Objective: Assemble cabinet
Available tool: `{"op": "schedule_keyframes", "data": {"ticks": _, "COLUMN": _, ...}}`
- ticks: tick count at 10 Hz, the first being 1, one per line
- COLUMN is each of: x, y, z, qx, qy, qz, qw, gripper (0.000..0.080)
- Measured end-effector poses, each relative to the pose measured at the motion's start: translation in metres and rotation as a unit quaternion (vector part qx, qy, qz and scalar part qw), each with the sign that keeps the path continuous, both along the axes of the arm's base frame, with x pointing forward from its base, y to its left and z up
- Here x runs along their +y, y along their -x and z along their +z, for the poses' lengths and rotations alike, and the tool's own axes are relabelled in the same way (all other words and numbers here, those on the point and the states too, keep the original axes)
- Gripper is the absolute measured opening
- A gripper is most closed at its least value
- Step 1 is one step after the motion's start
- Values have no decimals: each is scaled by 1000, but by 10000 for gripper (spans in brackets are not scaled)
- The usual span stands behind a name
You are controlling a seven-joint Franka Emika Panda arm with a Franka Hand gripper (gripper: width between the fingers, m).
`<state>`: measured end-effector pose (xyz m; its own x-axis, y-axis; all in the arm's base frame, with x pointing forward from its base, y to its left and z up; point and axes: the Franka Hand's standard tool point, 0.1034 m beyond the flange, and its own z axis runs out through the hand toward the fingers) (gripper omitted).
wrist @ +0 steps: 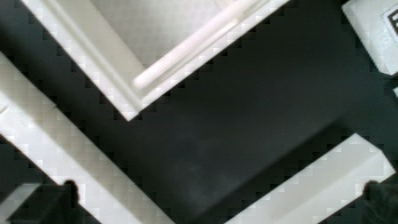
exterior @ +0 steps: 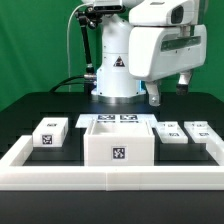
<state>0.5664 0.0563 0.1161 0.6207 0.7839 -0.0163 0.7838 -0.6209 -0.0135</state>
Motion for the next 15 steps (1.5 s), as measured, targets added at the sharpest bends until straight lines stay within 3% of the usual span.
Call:
{"op": "schedule_keyframes", "data": {"ticks": 12, "x": 0, "y": 1, "z": -1, "qx": 0, "qy": 0, "qz": 1, "qw": 1000, "gripper": 796}}
{"op": "schedule_keyframes", "data": {"ticks": 13, "x": -5, "y": 4, "z": -6, "qx": -15, "qy": -4, "qz": 34, "qw": 999, "gripper": 796}}
{"op": "schedule_keyframes", "data": {"ticks": 15, "x": -12, "y": 30, "z": -19, "qx": -31, "qy": -4, "qz": 121, "qw": 992, "gripper": 796}}
